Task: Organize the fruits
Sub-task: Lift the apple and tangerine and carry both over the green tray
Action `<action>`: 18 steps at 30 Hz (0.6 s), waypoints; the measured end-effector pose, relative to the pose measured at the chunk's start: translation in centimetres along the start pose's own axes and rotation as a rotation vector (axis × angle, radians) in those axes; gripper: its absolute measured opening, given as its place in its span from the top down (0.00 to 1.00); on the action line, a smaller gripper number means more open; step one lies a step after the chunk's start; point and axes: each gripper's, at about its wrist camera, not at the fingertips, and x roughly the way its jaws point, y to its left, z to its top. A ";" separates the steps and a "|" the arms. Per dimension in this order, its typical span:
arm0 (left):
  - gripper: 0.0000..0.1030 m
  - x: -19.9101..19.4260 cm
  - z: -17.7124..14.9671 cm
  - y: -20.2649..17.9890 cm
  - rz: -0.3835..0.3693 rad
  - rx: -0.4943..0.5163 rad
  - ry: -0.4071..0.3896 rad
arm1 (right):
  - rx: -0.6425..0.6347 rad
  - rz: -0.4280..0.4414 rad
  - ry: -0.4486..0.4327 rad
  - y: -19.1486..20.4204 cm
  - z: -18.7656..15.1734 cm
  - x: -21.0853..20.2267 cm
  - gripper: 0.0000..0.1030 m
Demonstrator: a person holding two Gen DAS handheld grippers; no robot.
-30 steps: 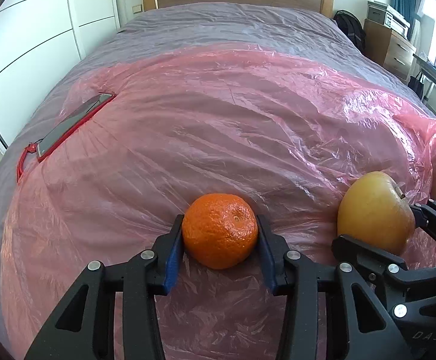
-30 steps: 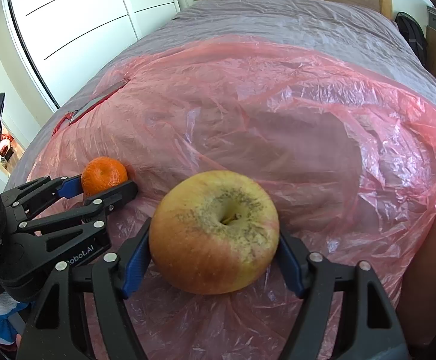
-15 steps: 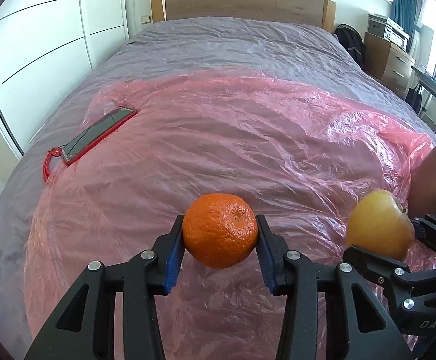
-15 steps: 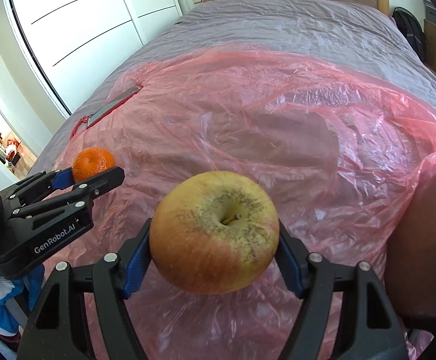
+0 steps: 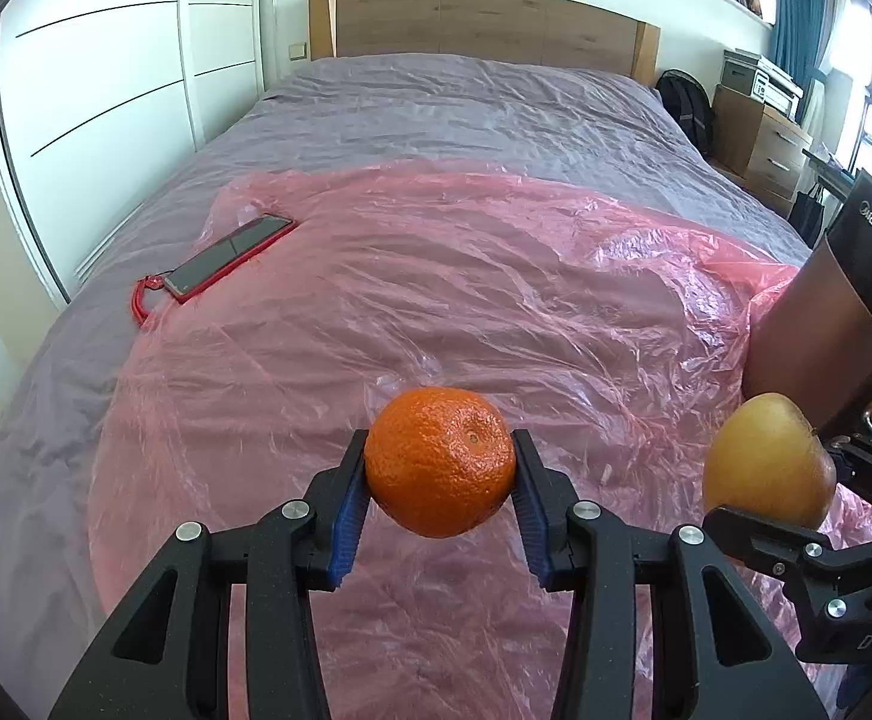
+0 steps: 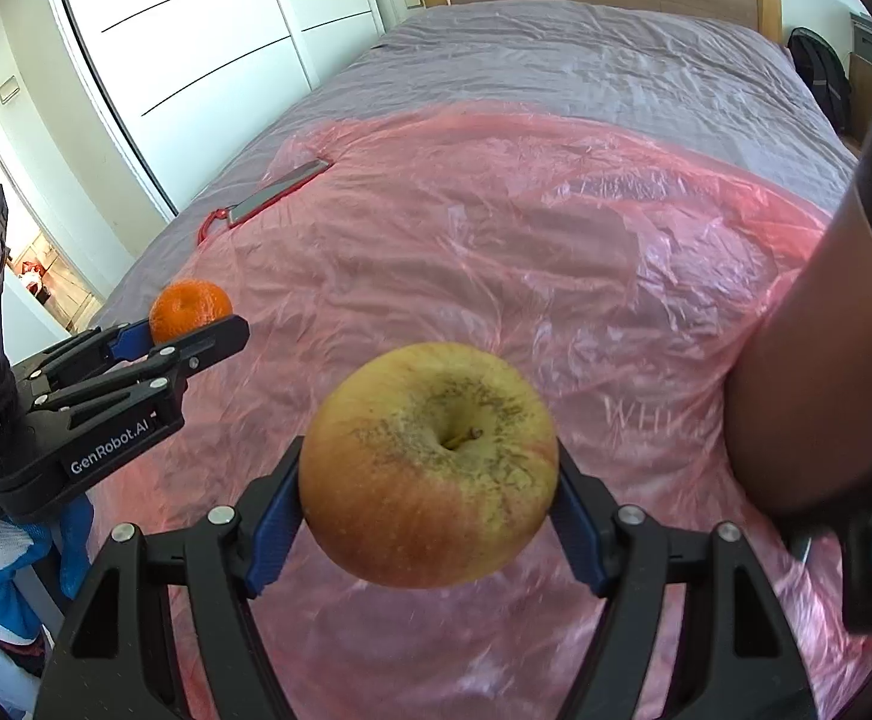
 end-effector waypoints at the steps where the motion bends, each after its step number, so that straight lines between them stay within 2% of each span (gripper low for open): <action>1: 0.62 -0.5 -0.3 0.0 -0.003 -0.003 -0.001 | -0.001 0.000 0.003 0.2 -0.4 -0.4 0.16; 18: 0.62 -9.0 -5.1 -0.6 -0.033 -0.009 -0.051 | -0.020 -0.015 -0.016 3.7 -5.7 -8.3 0.16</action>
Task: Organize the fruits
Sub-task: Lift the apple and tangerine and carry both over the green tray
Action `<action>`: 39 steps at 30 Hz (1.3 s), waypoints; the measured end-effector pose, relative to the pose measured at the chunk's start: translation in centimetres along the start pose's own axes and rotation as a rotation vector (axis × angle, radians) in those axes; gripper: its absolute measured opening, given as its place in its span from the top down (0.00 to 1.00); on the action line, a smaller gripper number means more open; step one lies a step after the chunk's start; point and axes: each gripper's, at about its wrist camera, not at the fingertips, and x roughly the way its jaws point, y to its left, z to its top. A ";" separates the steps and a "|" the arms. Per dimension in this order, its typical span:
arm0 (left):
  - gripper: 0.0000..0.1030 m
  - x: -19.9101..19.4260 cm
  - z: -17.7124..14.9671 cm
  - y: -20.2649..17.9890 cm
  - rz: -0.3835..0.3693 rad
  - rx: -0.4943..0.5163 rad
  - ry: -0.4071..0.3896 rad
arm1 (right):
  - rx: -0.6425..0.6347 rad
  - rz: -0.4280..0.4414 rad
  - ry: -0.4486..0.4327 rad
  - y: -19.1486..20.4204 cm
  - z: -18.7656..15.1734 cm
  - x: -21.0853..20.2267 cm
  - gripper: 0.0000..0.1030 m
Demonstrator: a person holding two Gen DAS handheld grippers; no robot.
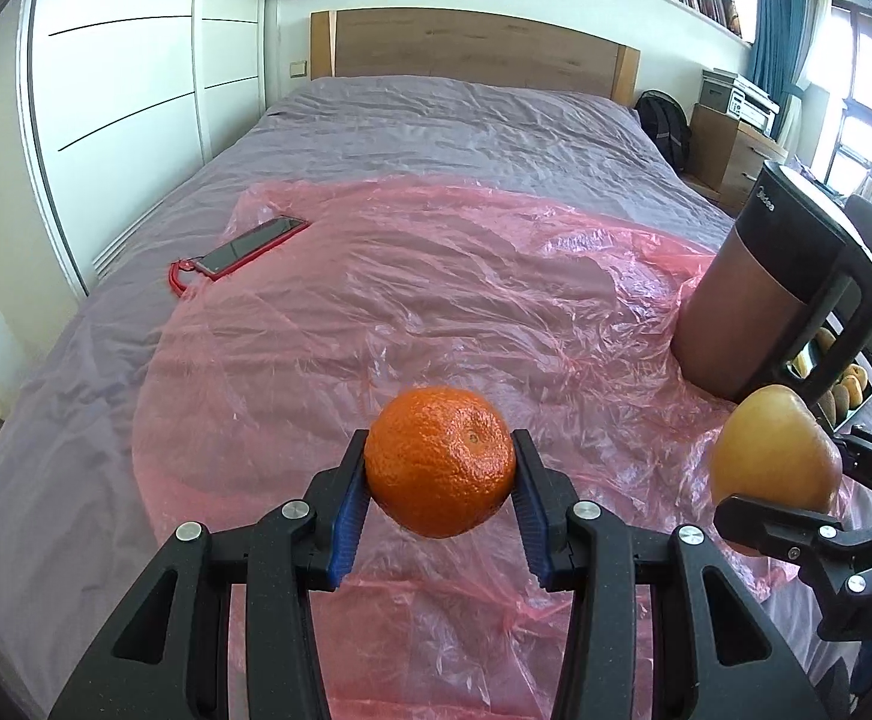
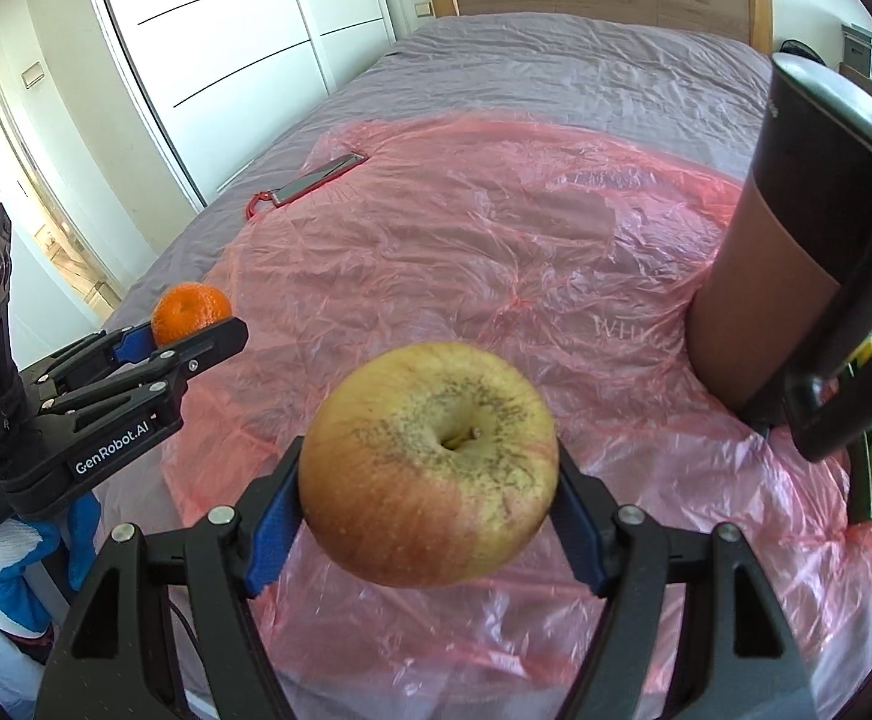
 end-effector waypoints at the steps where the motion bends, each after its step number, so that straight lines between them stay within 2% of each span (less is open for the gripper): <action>1: 0.62 -0.5 -0.2 -0.2 -0.002 -0.001 -0.004 | -0.002 -0.002 -0.002 0.2 -0.3 -0.4 0.16; 8: 0.62 -3.0 -2.4 -1.3 -0.011 -0.015 -0.015 | -0.017 -0.012 -0.008 0.5 -2.3 -2.8 0.16; 17: 0.62 -5.0 -4.6 -4.8 -0.021 0.030 -0.004 | 0.016 -0.011 -0.020 -1.2 -5.6 -5.3 0.16; 27: 0.62 -6.3 -5.3 -9.9 -0.083 0.080 0.015 | 0.099 -0.017 -0.048 -5.1 -9.1 -7.6 0.16; 39: 0.62 -6.5 -5.4 -17.3 -0.156 0.182 0.047 | 0.224 -0.039 -0.095 -11.9 -12.0 -10.2 0.16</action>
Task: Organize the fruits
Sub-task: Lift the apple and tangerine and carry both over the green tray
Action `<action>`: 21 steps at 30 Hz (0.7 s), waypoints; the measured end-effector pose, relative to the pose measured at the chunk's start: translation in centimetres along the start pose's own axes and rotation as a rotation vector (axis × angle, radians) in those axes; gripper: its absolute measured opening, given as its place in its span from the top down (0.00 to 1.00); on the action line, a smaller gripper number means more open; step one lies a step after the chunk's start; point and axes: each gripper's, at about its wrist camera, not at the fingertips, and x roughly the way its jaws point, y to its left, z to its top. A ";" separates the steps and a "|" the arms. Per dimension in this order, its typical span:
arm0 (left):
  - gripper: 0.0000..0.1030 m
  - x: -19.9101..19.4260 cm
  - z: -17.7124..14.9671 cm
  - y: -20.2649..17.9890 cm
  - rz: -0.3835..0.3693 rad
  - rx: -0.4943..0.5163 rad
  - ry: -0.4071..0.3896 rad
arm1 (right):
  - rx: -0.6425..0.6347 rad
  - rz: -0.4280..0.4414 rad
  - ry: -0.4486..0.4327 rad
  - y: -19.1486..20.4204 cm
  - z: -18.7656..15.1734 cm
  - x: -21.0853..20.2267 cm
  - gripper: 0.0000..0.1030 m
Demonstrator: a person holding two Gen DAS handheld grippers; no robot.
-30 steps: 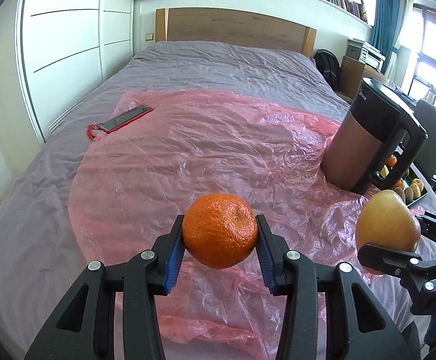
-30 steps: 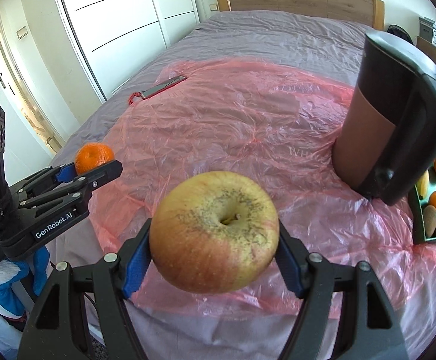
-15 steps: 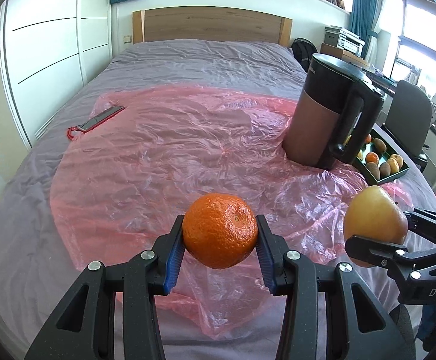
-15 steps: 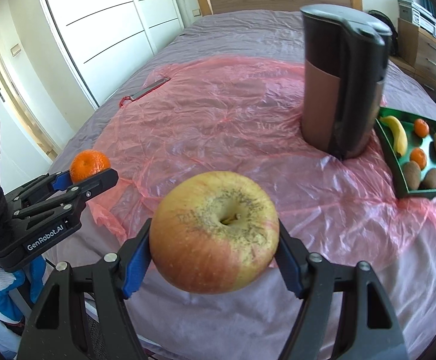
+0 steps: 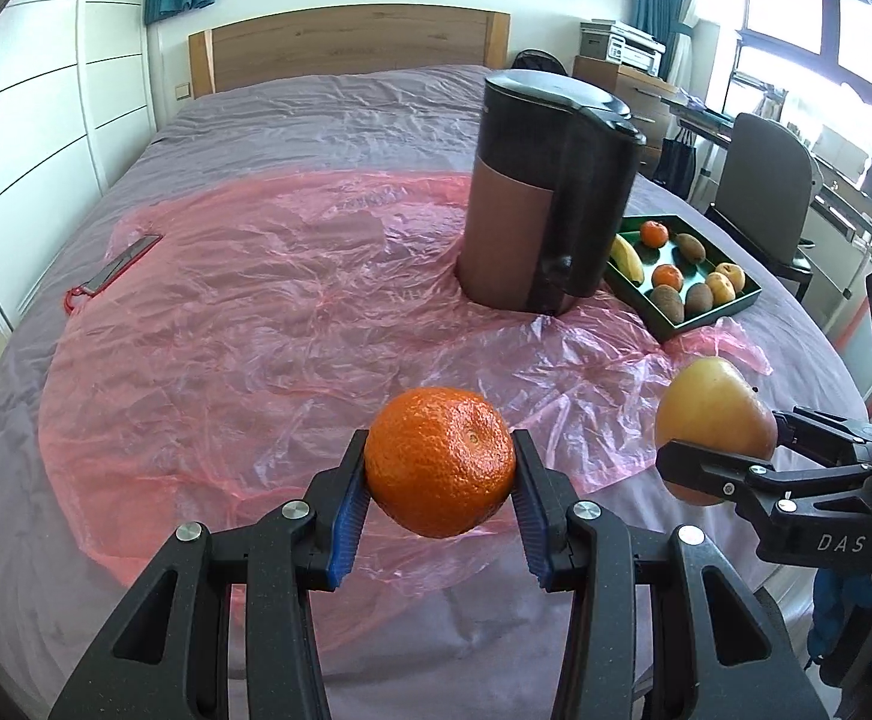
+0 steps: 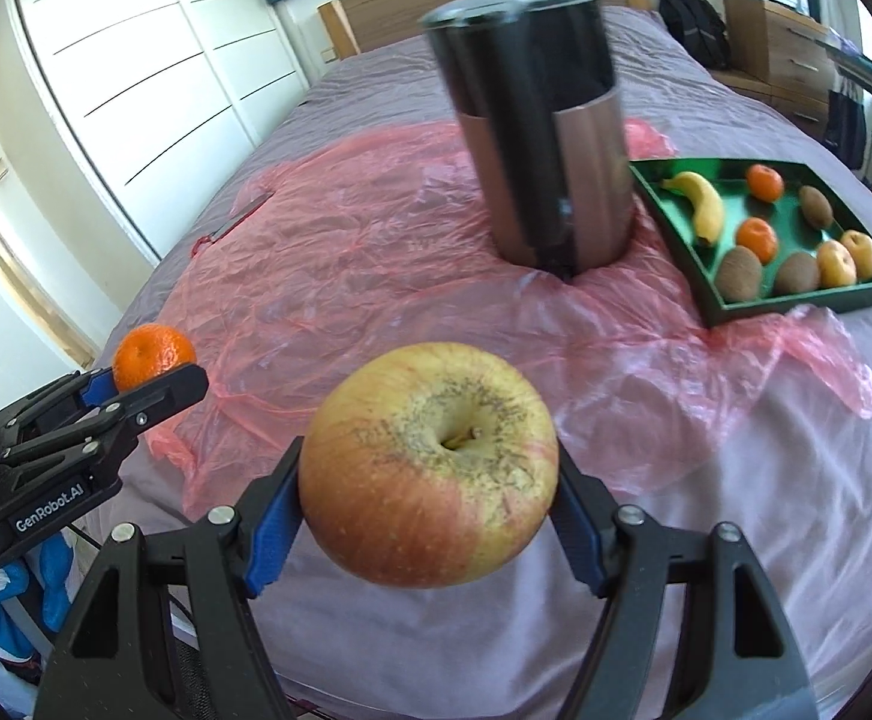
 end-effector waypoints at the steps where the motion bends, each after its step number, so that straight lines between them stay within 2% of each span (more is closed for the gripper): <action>1: 0.62 0.1 0.1 -0.6 -0.007 0.010 0.004 | 0.011 -0.004 -0.004 -0.8 -0.1 -0.3 0.16; 12: 0.62 2.6 2.6 -8.3 -0.087 0.115 0.048 | 0.104 -0.093 -0.056 -9.7 -0.2 -3.3 0.16; 21: 0.62 6.0 5.8 -14.8 -0.161 0.195 0.079 | 0.151 -0.157 -0.101 -16.5 2.5 -4.5 0.16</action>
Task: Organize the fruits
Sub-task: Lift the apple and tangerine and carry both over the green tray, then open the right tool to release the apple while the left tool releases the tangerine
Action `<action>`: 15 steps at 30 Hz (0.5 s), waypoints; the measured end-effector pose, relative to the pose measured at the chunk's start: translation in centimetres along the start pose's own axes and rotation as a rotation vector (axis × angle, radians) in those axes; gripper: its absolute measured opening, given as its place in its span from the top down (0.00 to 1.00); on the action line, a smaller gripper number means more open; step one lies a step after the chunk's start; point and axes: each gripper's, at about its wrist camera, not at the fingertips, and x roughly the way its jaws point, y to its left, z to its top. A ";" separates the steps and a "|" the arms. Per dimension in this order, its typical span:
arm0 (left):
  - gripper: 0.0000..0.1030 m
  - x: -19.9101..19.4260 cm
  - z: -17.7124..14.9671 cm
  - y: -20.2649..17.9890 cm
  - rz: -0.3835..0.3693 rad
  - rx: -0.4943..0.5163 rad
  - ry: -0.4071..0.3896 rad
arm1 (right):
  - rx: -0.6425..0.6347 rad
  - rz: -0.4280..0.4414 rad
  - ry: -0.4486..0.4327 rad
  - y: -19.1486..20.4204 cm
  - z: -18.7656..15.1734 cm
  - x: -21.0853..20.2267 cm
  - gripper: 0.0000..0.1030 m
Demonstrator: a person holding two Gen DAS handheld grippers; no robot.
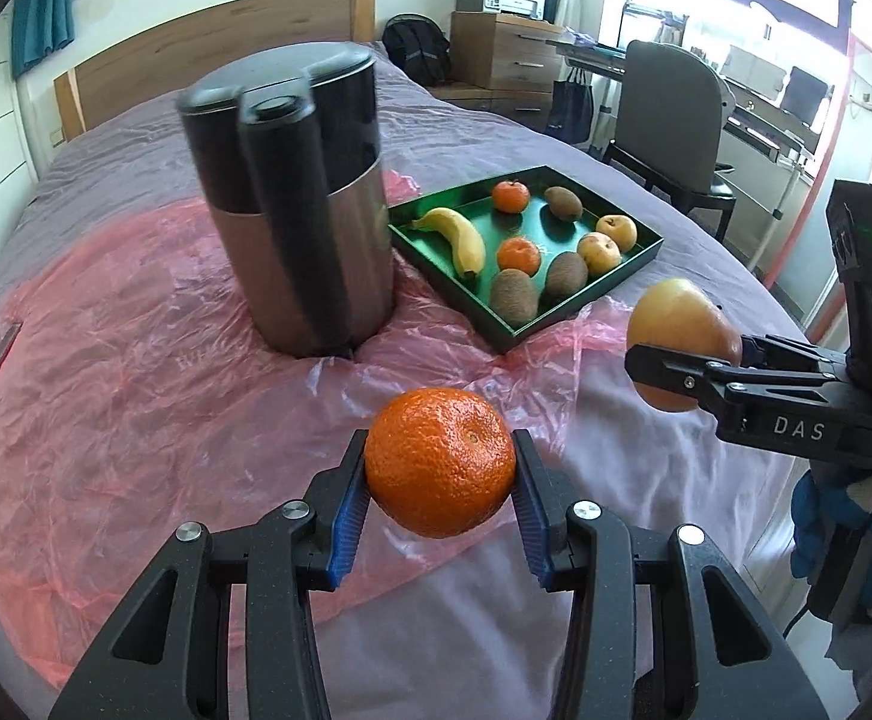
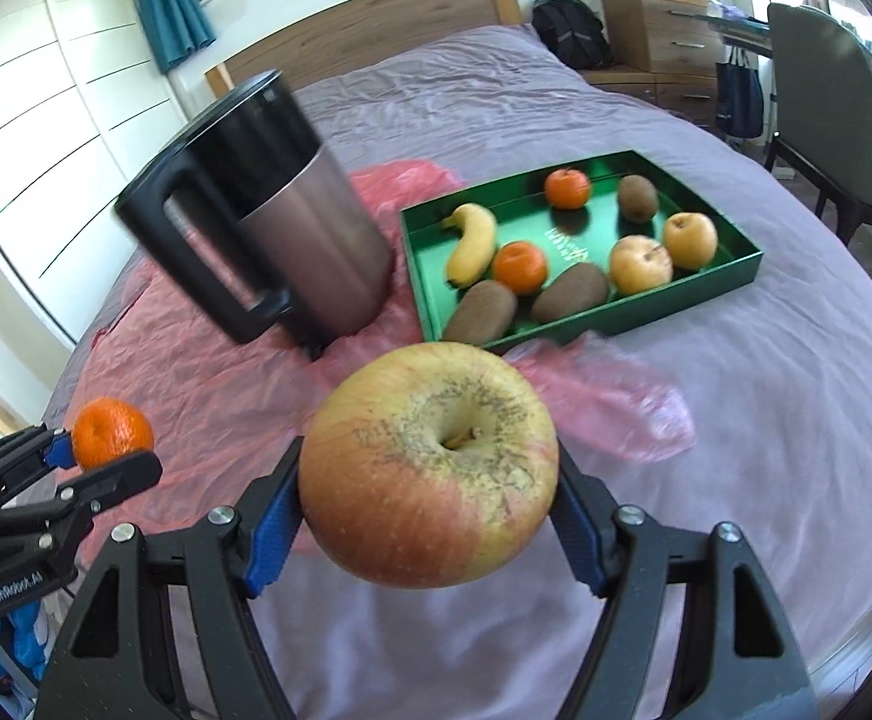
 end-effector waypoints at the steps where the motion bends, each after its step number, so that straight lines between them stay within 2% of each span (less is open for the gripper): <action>1: 0.62 0.4 0.6 -0.5 -0.006 0.008 0.001 | 0.005 -0.004 -0.005 -0.6 0.5 0.2 0.16; 8: 0.62 4.6 5.7 -3.6 -0.045 0.058 -0.007 | 0.030 -0.020 -0.033 -4.3 4.5 2.5 0.16; 15: 0.62 10.1 10.6 -4.7 -0.043 0.061 -0.015 | 0.034 -0.058 -0.056 -7.9 8.8 6.1 0.16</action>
